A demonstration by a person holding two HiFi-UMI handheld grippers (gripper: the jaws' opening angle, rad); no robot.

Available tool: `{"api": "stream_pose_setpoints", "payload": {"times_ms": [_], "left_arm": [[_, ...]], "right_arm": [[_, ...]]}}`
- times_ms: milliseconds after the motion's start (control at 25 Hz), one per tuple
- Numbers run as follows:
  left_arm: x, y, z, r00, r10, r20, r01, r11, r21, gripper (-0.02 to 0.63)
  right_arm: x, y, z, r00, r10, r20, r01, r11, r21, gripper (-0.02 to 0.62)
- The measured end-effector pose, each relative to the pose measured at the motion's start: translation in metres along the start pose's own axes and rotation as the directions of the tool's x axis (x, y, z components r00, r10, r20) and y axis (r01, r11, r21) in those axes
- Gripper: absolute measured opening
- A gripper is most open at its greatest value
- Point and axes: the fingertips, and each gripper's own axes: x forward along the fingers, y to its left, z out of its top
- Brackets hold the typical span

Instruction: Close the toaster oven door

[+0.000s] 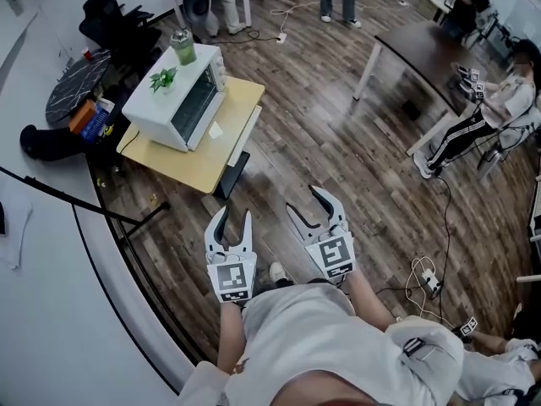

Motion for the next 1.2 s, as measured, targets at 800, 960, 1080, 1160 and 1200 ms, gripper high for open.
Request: {"api": "stream_pose_setpoints", "payload": {"times_ms": [800,960,1080,1160,1200], "left_arm": [[0.081,0.055,0.009,1.000,-0.017,0.011,0.017,1.000,-0.015,0.173],[0.104,0.064,0.015,1.000,-0.013,0.024,0.014,1.000,-0.011,0.173],[0.122,0.070,0.018,0.999,-0.006,0.031,0.006,1.000,-0.019,0.172],[0.135,0.072,0.021,0.999,-0.001,0.033,0.001,1.000,-0.022,0.172],[0.141,0.073,0.023,0.999,0.003,0.033,-0.002,1.000,-0.021,0.172]], "right_arm": [[0.089,-0.033,0.009,1.000,-0.010,-0.016,0.010,1.000,0.002,0.255],[0.109,-0.049,0.016,1.000,-0.007,0.002,0.007,1.000,-0.007,0.255],[0.124,-0.060,0.017,1.000,0.001,0.011,-0.001,1.000,-0.009,0.256],[0.134,-0.070,0.017,1.000,0.005,0.017,-0.005,1.000,-0.002,0.256],[0.139,-0.075,0.018,1.000,0.008,0.019,-0.008,1.000,-0.002,0.256]]}}
